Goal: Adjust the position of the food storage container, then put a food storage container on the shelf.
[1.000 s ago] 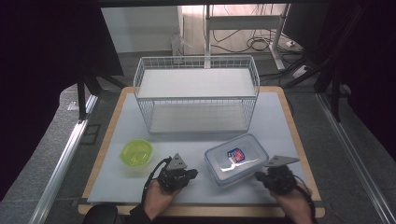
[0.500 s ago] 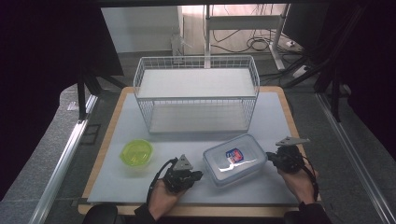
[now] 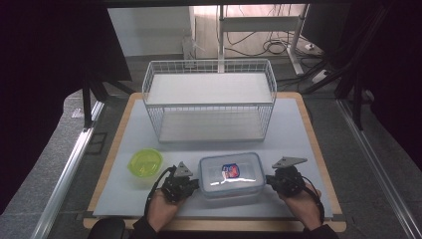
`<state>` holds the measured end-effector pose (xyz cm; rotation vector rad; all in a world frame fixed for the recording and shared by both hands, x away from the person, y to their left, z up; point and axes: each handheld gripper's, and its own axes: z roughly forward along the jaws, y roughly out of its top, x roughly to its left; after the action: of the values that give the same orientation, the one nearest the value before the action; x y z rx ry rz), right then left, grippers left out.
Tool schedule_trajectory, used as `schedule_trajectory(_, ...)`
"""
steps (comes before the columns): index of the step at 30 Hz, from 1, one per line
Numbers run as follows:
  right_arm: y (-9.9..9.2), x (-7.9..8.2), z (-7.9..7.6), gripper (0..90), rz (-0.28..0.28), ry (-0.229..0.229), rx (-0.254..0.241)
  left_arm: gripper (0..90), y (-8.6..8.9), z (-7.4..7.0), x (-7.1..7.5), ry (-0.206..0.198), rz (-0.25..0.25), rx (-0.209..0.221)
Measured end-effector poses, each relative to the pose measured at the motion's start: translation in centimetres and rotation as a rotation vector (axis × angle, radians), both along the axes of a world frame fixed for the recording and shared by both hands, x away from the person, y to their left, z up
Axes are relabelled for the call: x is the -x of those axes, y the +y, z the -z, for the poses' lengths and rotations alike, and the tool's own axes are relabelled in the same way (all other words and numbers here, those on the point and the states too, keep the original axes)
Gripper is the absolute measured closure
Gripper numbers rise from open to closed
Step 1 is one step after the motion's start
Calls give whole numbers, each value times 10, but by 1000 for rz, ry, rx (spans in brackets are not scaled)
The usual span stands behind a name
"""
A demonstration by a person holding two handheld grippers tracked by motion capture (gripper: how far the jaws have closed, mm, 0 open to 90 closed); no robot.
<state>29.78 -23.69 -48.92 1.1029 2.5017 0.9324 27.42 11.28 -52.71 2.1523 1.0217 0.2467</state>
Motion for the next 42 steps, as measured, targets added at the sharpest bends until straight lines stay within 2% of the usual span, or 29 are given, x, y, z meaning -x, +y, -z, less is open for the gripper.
schedule_trajectory(7, 18, 11, 2, 900, -59, 14, -15, 874, 15, 0, -7, -13, -65, -38)
schedule_trajectory(10, 25, 16, 1, 899, -80, -13, 16, 872, 17, 0, -7, -10, -67, -35)
schedule_trajectory(14, 21, 13, 2, 846, -78, -10, 0, 820, 21, -4, -5, 1, -55, -36)
schedule_trajectory(15, 19, 13, 2, 822, -73, -22, 11, 769, 24, -6, -3, 10, -51, -31)
schedule_trajectory(16, 14, 12, 0, 765, -58, -43, 21, 650, 27, -8, -1, 6, -54, -34)
schedule_trajectory(17, 14, 12, 0, 765, -58, -43, 21, 650, 30, -10, 0, -2, -61, -41)
schedule_trajectory(18, 12, 11, 0, 725, -51, -42, 21, 600, 35, -13, 2, -15, -72, -33)
schedule_trajectory(20, 7, 8, 0, 612, -39, -32, 13, 491, 42, -18, 5, -30, -81, -5)
schedule_trajectory(22, 4, 7, -1, 507, -36, -33, 7, 397, 45, -21, 7, -51, -68, -5)
schedule_trajectory(23, 3, 6, -2, 472, -37, -29, 5, 362, 47, -22, 7, -57, -64, 11)
schedule_trajectory(24, 0, 6, -4, 381, -41, -42, -1, 288, 48, -23, 7, -54, -57, 29)
schedule_trajectory(27, -3, 5, -6, 328, -43, -45, -10, 234, 50, -27, 8, -67, -44, 48)
schedule_trajectory(28, -6, 4, -8, 268, -34, -50, -24, 220, 52, -29, 9, -74, -28, 67)
schedule_trajectory(32, -10, 2, -11, 205, -30, -45, -60, 163, 52, -35, 9, -88, -21, 83)
schedule_trajectory(34, -9, 2, -14, 141, -33, -61, -80, 129, 49, -39, 8, -85, 11, 106)
schedule_trajectory(37, -7, 3, -16, 112, -30, -75, -84, 115, 45, -41, 6, -87, 38, 102)
schedule_trajectory(40, -3, 3, -19, 86, -37, -74, -98, 94, 39, -45, 2, -97, 62, 75)
schedule_trajectory(41, 0, 3, -20, 73, -45, -68, -121, 66, 38, -46, -1, -86, 72, 70)
schedule_trajectory(42, 0, 3, -20, 73, -45, -68, -121, 66, 36, -46, -4, -77, 76, 67)
